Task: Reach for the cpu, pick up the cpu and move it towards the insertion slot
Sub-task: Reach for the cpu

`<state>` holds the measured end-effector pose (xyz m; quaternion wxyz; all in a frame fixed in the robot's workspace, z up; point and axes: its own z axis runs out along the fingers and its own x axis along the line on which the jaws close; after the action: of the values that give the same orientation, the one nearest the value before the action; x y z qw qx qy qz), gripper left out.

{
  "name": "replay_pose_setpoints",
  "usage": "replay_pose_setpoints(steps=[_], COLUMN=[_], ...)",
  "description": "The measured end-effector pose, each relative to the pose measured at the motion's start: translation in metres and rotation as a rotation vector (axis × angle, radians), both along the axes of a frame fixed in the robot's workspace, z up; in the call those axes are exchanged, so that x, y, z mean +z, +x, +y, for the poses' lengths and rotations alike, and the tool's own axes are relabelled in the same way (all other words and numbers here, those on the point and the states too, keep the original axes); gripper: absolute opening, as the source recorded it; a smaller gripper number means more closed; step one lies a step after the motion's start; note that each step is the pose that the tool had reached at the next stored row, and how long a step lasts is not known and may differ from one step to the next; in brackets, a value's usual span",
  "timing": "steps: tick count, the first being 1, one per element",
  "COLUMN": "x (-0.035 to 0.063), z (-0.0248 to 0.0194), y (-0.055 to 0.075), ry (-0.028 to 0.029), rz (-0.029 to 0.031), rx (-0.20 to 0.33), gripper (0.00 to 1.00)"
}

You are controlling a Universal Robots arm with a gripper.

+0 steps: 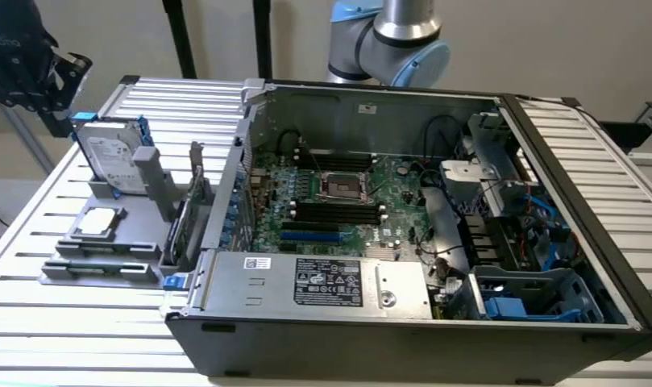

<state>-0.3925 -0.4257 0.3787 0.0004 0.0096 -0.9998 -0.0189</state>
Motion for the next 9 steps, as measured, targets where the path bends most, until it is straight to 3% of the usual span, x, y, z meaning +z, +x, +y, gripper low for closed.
replay_pose_setpoints(steps=[5, 9], x=[-0.0022, -0.0024], z=[0.0043, 0.0058], y=[-0.019, -0.023], ry=[-0.0003, -0.0003], rz=[0.0, 0.0], rx=[0.0, 0.0], gripper=[0.11, 0.11])
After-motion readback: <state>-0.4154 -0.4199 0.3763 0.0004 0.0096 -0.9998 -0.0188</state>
